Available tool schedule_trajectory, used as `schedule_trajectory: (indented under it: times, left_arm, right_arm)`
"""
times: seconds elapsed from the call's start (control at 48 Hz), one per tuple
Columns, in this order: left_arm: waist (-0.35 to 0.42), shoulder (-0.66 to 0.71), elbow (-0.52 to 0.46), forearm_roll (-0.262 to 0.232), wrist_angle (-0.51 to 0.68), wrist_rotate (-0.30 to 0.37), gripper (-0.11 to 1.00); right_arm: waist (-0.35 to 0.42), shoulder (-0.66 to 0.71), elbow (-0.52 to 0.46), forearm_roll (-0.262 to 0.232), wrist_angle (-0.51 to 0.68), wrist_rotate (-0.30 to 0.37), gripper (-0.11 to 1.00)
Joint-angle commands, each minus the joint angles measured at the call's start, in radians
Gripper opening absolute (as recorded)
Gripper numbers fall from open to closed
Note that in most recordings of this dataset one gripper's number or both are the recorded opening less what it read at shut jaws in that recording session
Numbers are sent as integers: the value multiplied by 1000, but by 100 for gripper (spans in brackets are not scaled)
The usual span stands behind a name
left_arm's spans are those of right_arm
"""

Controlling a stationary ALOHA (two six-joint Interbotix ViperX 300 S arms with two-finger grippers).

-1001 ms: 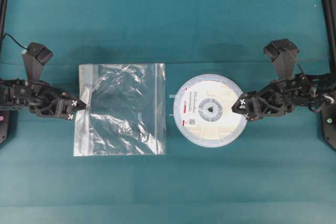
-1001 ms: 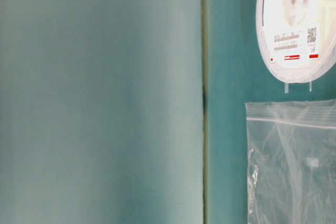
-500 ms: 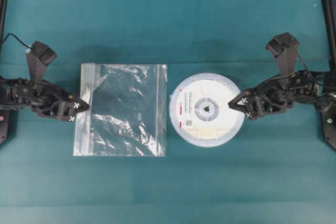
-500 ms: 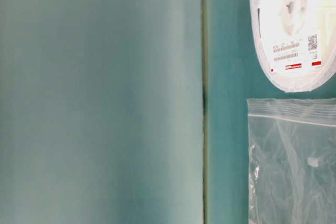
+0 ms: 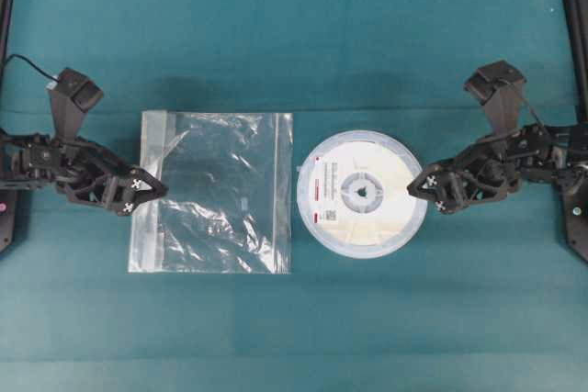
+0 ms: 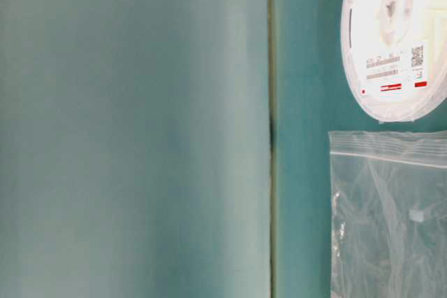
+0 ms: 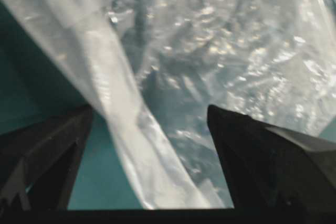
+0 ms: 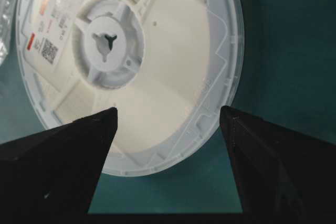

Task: Take out the reel from the clear zip bag.
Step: 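Open both grippers and release the bag and reel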

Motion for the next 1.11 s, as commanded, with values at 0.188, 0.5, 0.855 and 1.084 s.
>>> schedule_trajectory:
  times: [0.188,0.5,0.855,1.084]
  left_arm:
    - [-63,-158,-55,5,164,92,94]
    - [-64,-325,-64,5,302,178,94]
    - [-67,-492,-63,5,393,370,94]
    - [-67,-528,-66,5,393,509,94]
  right_arm:
    - [-2,-64,-32,-67,-18,-9,90]
    - [-2,-172,-60,-192,-5,-5,90]
    - [3,-287,-52,-328,43,-6,90]
    - [12,-348,-52,-414,44,-8,90]
